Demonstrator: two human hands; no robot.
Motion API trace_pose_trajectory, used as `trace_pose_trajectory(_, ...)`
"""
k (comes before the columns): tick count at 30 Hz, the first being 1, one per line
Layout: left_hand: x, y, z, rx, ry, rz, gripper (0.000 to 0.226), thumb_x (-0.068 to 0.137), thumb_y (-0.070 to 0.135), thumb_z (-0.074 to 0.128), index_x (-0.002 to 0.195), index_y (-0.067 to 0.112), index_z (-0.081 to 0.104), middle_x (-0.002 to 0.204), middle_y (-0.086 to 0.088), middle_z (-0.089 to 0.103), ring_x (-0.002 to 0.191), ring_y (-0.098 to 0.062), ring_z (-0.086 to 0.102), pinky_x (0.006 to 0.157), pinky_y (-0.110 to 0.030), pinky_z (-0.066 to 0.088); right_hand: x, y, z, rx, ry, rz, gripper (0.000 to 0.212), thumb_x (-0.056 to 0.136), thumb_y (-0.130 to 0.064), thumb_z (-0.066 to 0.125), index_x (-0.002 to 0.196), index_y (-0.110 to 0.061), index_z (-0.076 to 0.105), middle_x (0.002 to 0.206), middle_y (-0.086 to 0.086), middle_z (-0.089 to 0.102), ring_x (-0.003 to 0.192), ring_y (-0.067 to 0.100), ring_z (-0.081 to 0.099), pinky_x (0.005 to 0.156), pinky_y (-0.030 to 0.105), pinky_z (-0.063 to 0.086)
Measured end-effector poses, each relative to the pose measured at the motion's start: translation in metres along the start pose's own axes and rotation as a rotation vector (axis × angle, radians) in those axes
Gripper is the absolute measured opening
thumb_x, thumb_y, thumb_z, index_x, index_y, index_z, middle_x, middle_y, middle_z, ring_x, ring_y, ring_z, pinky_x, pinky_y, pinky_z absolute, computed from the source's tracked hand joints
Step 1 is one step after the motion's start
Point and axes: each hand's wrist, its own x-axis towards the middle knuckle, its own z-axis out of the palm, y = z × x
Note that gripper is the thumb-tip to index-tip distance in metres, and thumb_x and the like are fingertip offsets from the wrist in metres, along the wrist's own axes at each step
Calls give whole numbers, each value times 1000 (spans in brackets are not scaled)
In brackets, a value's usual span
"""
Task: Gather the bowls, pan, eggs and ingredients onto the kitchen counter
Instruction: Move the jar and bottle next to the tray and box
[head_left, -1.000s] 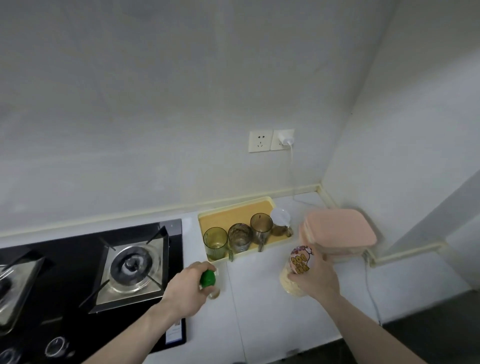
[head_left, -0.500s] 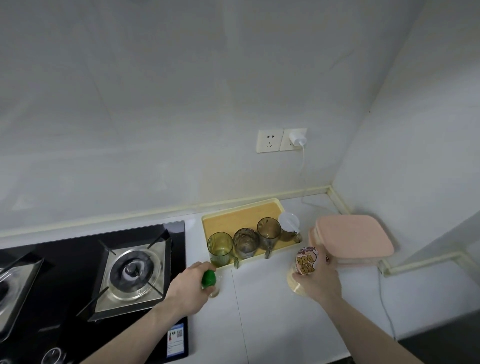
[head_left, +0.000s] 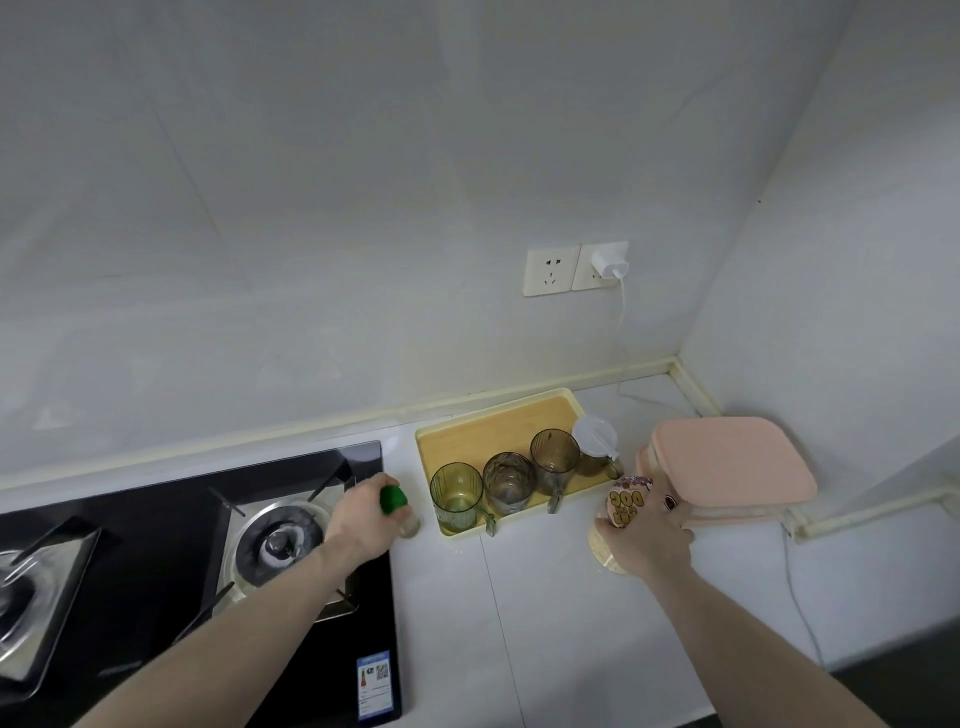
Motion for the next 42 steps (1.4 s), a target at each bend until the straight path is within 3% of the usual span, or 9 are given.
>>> trace_pose_trajectory(5, 42, 16, -18, -153, 54, -105, 45, 82, 27, 74, 124, 23, 61, 115, -5, 67, 94, -21, 56, 82, -27, 44, 3, -1, 1, -30, -35, 5, 115, 74, -59, 75, 156, -26, 2, 143, 22, 27, 115, 48, 49, 94, 44, 47)
trace_pose_trajectory(10, 86, 40, -22, -250, 56, -116, 37, 80, 30, 75, 115, 25, 65, 109, -1, 70, 96, -25, 67, 90, -36, 56, 2, -7, -1, -45, -26, 26, 115, 74, -56, 77, 156, -30, 1, 140, 18, 27, 116, 47, 49, 88, 48, 51)
trace_pose_trajectory(19, 115, 68, 5, -54, -41, -45, 45, 86, 27, 73, 129, 20, 62, 121, -6, 66, 96, -21, 58, 82, -28, 50, 2, -8, 1, -96, 2, 10, 115, 75, -61, 74, 157, -24, 3, 135, 18, 29, 112, 42, 49, 88, 45, 52)
trace_pose_trajectory(24, 114, 73, 17, 18, -62, -11, 48, 89, 27, 70, 136, 22, 59, 124, -7, 66, 105, -27, 63, 90, -35, 56, 4, -10, 2, -94, 7, 24, 112, 75, -61, 74, 155, -23, 6, 135, 18, 30, 112, 40, 49, 86, 44, 53)
trace_pose_trajectory(31, 102, 78, 1, 2, -48, 14, 53, 90, 32, 69, 141, 20, 56, 135, -5, 63, 119, -28, 60, 99, -34, 49, 5, -10, 1, -73, 7, 7, 112, 75, -60, 75, 155, -25, 6, 134, 17, 30, 113, 40, 48, 92, 44, 53)
trace_pose_trajectory(37, 47, 72, -30, -132, 97, 106, 41, 90, 34, 67, 130, 32, 62, 129, 6, 66, 86, -7, 66, 88, -28, 50, 3, -8, -1, -91, -11, -18, 111, 75, -65, 70, 156, -24, 6, 139, 18, 31, 117, 40, 48, 98, 45, 51)
trace_pose_trajectory(42, -33, 69, -47, -211, 112, 193, 28, 87, 30, 72, 110, 43, 63, 119, 17, 63, 81, 4, 65, 77, -24, 48, 7, -4, -8, -80, -51, -68, 113, 74, -63, 70, 157, -24, 4, 139, 21, 32, 122, 42, 47, 107, 43, 43)
